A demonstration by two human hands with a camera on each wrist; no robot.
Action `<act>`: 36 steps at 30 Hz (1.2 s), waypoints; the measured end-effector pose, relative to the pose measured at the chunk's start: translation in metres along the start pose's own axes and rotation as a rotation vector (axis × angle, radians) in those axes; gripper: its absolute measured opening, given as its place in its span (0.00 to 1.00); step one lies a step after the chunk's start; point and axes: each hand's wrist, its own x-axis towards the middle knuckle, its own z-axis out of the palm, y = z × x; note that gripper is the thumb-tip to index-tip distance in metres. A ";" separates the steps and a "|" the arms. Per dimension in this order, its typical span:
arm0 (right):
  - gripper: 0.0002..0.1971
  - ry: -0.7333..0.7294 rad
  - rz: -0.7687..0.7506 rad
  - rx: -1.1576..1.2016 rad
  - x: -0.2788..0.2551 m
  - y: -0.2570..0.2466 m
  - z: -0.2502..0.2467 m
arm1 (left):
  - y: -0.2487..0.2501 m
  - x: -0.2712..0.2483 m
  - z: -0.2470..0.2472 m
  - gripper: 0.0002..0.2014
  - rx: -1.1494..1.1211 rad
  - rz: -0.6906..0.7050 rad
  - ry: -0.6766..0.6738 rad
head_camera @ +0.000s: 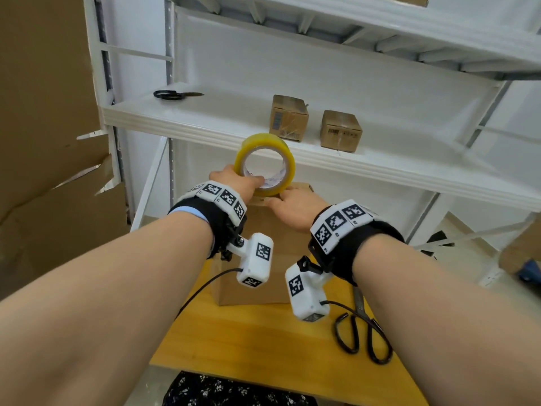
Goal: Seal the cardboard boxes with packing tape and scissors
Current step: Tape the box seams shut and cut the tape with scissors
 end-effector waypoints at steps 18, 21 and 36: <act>0.36 0.028 -0.075 -0.068 -0.005 0.011 0.007 | -0.009 -0.006 -0.018 0.15 -0.240 -0.003 -0.117; 0.36 0.002 -0.086 -0.085 -0.007 0.016 0.006 | -0.008 -0.007 -0.016 0.17 -0.266 -0.035 -0.098; 0.40 -0.071 -0.077 -0.119 -0.006 -0.005 0.000 | -0.011 -0.004 -0.008 0.23 -0.219 -0.028 -0.085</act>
